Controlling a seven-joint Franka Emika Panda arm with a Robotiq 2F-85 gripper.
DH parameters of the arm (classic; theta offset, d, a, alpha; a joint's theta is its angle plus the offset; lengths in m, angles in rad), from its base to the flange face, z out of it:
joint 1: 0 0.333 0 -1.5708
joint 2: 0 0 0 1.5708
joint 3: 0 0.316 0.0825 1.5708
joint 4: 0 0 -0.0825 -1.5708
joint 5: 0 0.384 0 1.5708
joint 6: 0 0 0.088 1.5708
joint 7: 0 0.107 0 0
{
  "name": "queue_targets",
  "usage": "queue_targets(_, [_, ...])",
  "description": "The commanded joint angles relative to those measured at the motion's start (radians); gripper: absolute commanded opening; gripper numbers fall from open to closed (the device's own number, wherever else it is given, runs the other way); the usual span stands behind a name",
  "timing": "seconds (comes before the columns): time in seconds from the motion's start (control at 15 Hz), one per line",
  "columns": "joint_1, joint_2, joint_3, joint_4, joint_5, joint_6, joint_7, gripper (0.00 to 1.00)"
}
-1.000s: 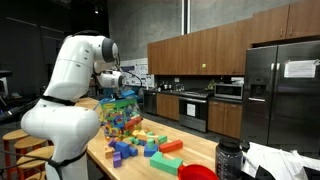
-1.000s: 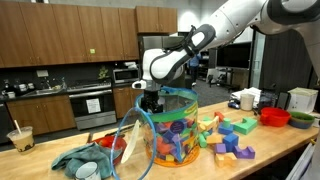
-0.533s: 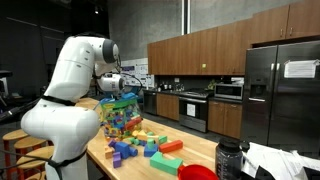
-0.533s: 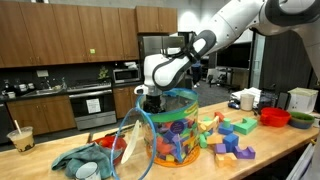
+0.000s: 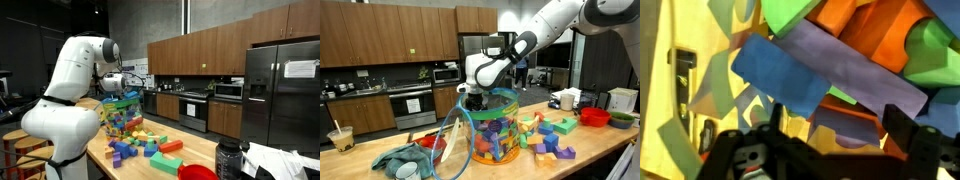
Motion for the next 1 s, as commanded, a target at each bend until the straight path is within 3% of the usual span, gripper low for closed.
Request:
queue_targets(0.0, [-0.009, -0.040, -0.024, -0.017, -0.061, -0.015, 0.008, 1.00])
queue_targets(0.33, [-0.014, -0.054, -0.042, -0.021, -0.100, -0.018, 0.015, 1.00])
queue_targets(0.73, [-0.036, -0.078, -0.007, 0.017, 0.019, -0.127, -0.024, 1.00])
queue_targets(0.93, [-0.032, -0.081, -0.001, 0.025, 0.060, -0.127, -0.007, 1.00])
